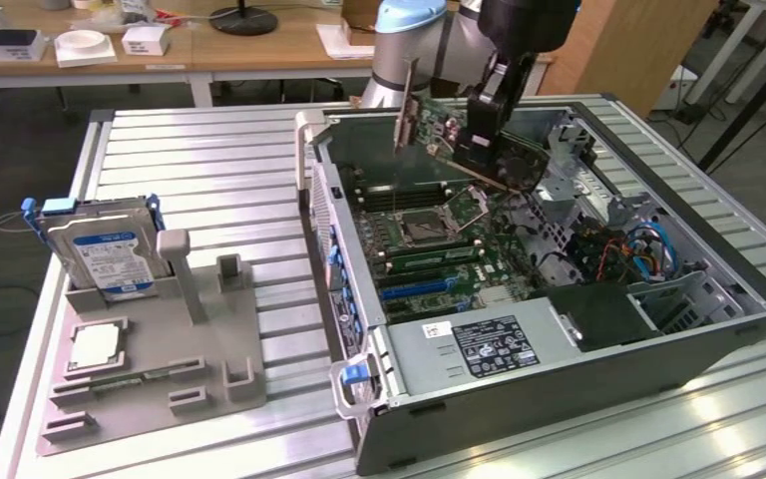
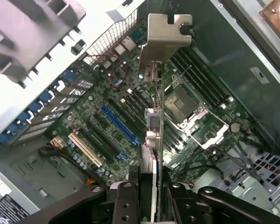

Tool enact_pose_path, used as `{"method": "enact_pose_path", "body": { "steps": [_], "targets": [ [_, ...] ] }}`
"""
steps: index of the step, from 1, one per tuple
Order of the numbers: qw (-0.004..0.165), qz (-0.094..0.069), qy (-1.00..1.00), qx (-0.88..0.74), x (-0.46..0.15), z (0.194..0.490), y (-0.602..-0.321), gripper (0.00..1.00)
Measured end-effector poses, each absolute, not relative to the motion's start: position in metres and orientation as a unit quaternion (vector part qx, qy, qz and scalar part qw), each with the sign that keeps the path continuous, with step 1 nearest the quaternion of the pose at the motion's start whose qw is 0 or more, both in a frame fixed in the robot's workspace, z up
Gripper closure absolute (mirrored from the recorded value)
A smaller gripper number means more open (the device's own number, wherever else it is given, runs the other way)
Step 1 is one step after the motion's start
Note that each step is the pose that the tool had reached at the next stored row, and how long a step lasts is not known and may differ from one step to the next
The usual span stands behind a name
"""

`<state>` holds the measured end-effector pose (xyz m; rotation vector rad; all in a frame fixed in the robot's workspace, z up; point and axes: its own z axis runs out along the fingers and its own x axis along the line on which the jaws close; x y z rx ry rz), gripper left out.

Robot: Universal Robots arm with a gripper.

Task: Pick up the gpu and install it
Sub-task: 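Insert the gpu into the slot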

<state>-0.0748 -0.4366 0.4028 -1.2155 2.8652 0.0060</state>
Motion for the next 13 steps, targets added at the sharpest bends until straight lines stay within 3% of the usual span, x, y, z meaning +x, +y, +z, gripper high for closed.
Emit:
{"method": "enact_pose_path", "body": {
  "steps": [13],
  "targets": [
    [0.029, -0.006, 0.877, -0.479, -0.0748, 0.3982, -0.4366, 0.72]
  ]
}}
